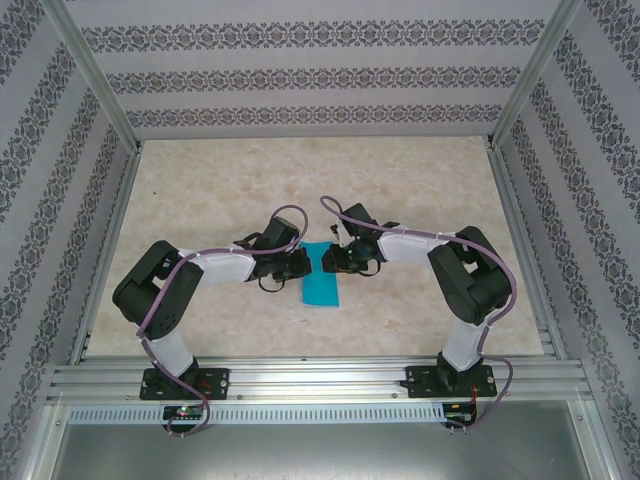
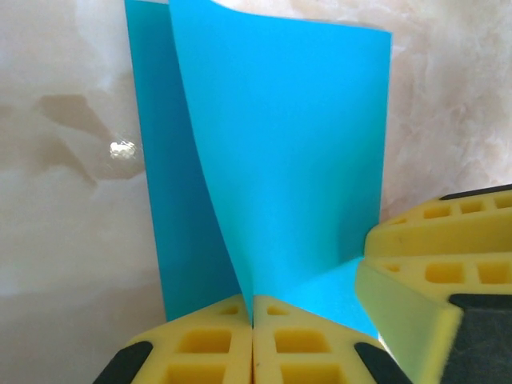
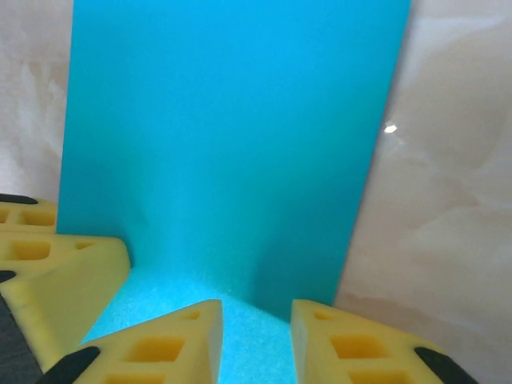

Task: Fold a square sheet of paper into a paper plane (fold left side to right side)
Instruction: Third fold the triangle at the center of the table.

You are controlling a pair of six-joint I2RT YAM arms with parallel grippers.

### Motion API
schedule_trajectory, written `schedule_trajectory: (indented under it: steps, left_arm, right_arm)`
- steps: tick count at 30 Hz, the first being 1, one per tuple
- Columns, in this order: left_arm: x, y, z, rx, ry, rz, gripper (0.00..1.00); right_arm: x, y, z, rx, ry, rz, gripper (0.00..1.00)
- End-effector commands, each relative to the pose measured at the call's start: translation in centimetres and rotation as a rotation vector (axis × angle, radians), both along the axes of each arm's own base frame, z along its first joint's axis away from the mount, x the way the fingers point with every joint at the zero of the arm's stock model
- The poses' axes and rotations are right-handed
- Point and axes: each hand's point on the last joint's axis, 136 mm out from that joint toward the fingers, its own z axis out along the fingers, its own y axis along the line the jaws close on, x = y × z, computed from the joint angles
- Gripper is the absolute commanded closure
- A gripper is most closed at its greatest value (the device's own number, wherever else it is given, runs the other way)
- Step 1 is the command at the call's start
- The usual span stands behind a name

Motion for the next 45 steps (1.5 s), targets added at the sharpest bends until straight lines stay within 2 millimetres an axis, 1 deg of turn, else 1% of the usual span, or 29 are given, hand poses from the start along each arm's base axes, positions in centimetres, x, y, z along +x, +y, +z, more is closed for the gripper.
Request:
schedule_trajectory:
  steps: [1,3,5,11,14,17,19,23,26,33,39,42,43,45]
  left_arm:
    - [0.6,0.0,0.6,-0.024,-0.01,0.028,0.92]
    - [0.6,0.0,0.8,-0.028,-0.012,0.031,0.92]
    - [0.6,-0.1,1.0,-0.033,-0.011,0.035,0.92]
    - [0.6,-0.4,1.4,-0.057,-0.005,0.032,0.92]
    - [0.5,-0.7,1.4,-0.066,0.002,0.027,0.92]
    - [0.6,-0.8,1.3,-0.067,0.005,0.026,0.92]
    - [0.6,-0.8,1.3,-0.068,0.005,0.024,0.92]
    - [0.7,-0.9,1.2,-0.071,0.008,0.024,0.92]
    - [0.7,-1.0,1.2,-0.072,0.009,0.024,0.93]
    - [0.7,-1.0,1.4,-0.067,0.009,0.02,0.93]
    - [0.8,-1.0,1.6,-0.069,0.006,0.018,0.93]
    - [0.7,-1.0,1.5,-0.066,0.008,0.017,0.93]
    - [0.7,-1.0,1.5,-0.066,0.008,0.016,0.93]
    - [0.7,-0.9,1.4,-0.063,0.009,0.017,0.93]
  right_arm:
    - [1.0,-1.2,2.3,-0.022,-0.113,-0.009,0.64]
    - [0.8,-1.5,3.4,-0.019,-0.153,-0.01,0.6]
    - [0.2,-1.9,4.3,-0.013,-0.192,-0.007,0.58]
    - [-3.5,-2.1,6.0,-0.033,-0.362,0.06,0.55]
    - [-5.5,-1.5,7.0,-0.036,-0.469,0.108,0.51]
    - [-7.8,-0.1,7.5,-0.059,-0.559,0.201,0.48]
    - [-9.1,0.8,7.5,-0.088,-0.608,0.271,0.44]
    - [-10.7,2.7,6.5,-0.167,-0.655,0.396,0.38]
    - [-11.2,4.0,5.6,-0.238,-0.679,0.479,0.34]
    - [-11.0,5.7,3.5,-0.336,-0.684,0.576,0.33]
    - [-10.9,6.0,1.8,-0.404,-0.674,0.635,0.31]
    - [-10.4,5.8,1.5,-0.435,-0.683,0.626,0.32]
    - [-10.3,5.7,1.5,-0.441,-0.688,0.619,0.33]
    - [-10.1,5.8,1.7,-0.44,-0.693,0.609,0.39]
